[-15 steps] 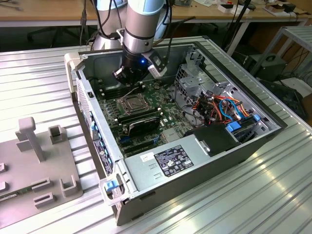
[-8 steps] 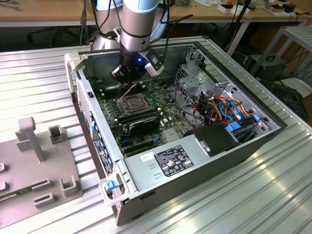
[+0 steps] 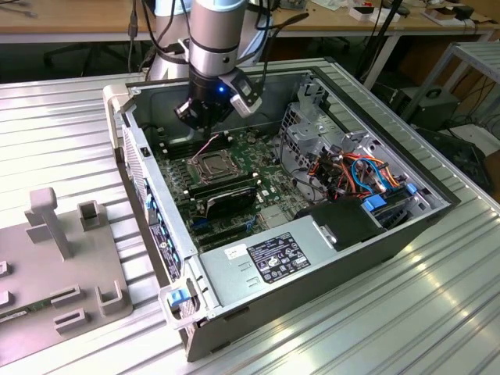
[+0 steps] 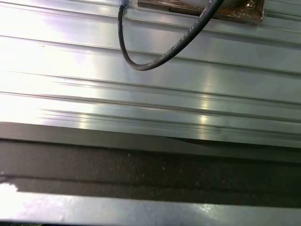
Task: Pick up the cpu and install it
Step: 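Install the first cpu locking lever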
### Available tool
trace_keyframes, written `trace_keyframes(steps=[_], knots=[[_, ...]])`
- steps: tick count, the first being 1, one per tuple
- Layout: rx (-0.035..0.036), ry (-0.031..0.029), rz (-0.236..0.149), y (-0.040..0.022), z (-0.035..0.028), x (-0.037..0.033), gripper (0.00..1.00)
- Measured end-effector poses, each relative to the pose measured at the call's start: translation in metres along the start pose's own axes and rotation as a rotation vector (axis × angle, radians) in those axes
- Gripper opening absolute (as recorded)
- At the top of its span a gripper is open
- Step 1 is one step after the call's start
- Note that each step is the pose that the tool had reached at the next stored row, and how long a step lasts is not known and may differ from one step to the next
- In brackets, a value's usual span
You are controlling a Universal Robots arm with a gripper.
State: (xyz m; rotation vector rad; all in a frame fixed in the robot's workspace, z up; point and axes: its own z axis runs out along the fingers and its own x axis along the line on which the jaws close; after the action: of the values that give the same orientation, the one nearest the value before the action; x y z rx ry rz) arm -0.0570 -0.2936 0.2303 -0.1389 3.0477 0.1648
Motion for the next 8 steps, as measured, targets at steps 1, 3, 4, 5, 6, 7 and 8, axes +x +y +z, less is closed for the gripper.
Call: trace_keyframes(steps=[1,3,4,5,6,7,8], knots=[[0.0003,-0.0024,0.0,0.0002,-0.001,0.0004,0.11],[0.0008,-0.0064,-0.001,0.0004,-0.0023,0.0022,0.11],[0.001,-0.0077,-0.001,0.0005,-0.0026,0.0032,0.11],[0.0013,-0.0089,-0.001,0.0006,-0.0029,0.0053,0.11],[0.0013,-0.0091,-0.001,0.0004,-0.003,0.0064,0.11],[0.0016,-0.009,-0.001,-0.0001,-0.0031,0.0074,0.11],[0.0024,-0.0088,-0.001,-0.0014,-0.0034,0.0088,0.11]])
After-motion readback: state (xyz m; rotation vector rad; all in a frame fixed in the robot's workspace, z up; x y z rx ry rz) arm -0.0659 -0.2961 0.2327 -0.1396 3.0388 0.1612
